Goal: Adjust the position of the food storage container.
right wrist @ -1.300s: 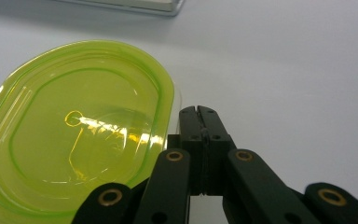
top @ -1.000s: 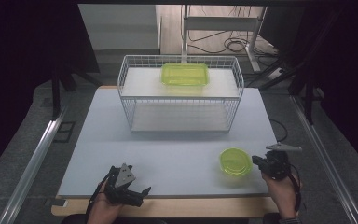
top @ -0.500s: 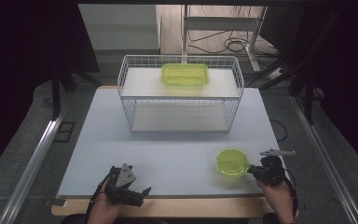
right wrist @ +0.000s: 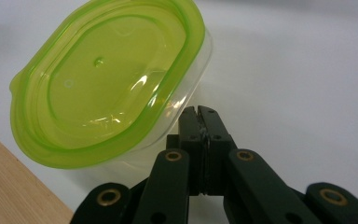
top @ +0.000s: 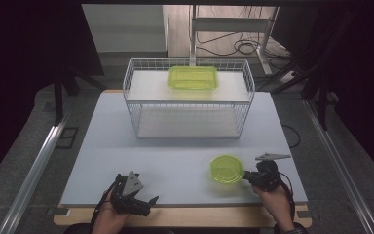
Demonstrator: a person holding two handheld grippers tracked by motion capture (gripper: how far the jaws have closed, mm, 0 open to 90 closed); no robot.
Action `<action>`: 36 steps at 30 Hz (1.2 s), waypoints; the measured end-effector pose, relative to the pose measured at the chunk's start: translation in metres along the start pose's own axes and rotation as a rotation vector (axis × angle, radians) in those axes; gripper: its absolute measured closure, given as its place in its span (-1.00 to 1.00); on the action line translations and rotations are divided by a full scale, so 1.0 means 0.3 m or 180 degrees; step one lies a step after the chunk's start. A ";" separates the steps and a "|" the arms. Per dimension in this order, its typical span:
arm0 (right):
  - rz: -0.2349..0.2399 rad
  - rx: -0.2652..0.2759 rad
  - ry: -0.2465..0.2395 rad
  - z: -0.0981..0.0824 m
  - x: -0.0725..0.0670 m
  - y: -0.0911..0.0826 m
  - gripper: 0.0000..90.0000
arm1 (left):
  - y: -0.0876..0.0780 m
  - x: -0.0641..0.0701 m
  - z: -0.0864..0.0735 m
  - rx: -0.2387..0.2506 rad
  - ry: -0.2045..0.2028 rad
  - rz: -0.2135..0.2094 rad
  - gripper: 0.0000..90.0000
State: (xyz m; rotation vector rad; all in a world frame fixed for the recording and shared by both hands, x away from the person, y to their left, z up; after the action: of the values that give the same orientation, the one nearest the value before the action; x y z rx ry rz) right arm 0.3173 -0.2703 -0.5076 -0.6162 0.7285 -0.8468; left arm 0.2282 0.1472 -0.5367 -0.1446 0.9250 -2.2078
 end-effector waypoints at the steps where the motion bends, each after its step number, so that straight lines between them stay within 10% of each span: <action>1: 0.0016 -0.0010 -0.0020 0.004 -0.007 0.010 0.97 | 0.001 0.000 0.000 -0.0016 0.0010 0.0001 -0.97; 25: 0.0474 -0.0159 -0.0392 0.094 -0.202 0.227 0.97 | 0.001 0.001 0.000 -0.0003 -0.0014 -0.0007 -0.97; 36: 0.0369 -0.0081 -0.0434 0.106 -0.189 0.221 0.94 | 0.002 0.004 0.000 -0.0014 -0.0011 -0.0017 -0.97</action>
State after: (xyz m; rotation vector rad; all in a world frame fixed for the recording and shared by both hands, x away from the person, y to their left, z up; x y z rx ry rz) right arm 0.3452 -0.1823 -0.5189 -0.6418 0.6455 -0.6828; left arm 0.2278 0.1462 -0.5373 -0.1531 0.9289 -2.2100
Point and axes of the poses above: each handheld gripper's, and its own axes: y roughly forward along the jaws, z roughly out of its top, x roughly to its right, the point moved 1 cm from there along y, roughly forward along the jaws, and after that the axes turned 8 degrees about y, right-handed, at the moved point
